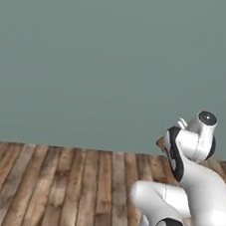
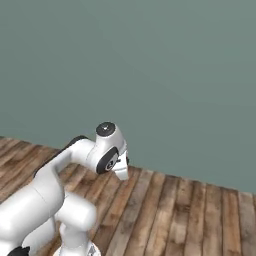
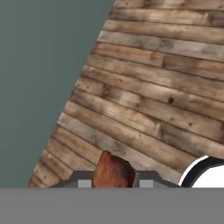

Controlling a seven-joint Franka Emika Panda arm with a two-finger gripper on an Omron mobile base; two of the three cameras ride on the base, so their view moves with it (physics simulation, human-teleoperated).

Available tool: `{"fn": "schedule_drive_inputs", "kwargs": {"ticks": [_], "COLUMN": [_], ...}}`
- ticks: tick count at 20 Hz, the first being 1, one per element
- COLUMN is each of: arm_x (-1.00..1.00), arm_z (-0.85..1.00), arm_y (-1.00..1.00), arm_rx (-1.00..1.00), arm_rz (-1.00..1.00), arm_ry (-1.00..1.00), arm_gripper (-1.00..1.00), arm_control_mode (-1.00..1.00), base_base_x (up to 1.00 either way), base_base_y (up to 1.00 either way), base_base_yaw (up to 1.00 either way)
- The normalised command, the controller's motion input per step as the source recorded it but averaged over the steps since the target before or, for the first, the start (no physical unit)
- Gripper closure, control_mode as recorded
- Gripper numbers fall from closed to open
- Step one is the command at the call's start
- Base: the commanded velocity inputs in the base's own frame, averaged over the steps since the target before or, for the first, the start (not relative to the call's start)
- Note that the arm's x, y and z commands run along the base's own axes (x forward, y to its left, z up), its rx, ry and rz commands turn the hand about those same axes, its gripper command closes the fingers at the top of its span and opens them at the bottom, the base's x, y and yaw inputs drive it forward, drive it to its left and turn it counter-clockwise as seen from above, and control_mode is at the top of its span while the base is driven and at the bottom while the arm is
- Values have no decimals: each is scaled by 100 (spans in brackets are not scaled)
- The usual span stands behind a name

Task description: Take the chicken drumsticks from the pan and place one on each plate on the dining counter.

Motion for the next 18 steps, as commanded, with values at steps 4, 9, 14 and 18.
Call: {"fn": "schedule_drive_inputs", "kwargs": {"ticks": [4, 9, 14, 18], "arm_x": [0, 0, 0, 0], "arm_z": [0, 0, 0, 0], "arm_y": [0, 0, 0, 0], "arm_rx": [0, 0, 0, 0], "arm_rz": [0, 0, 0, 0], "arm_ry": [0, 0, 0, 0], "arm_gripper": [100, 100, 100, 100], "arm_control_mode": [100, 100, 100, 100], "base_base_x": [92, 84, 76, 75], "base_base_y": [1, 0, 0, 0], "base_base_yaw": [49, 59, 69, 70]}}
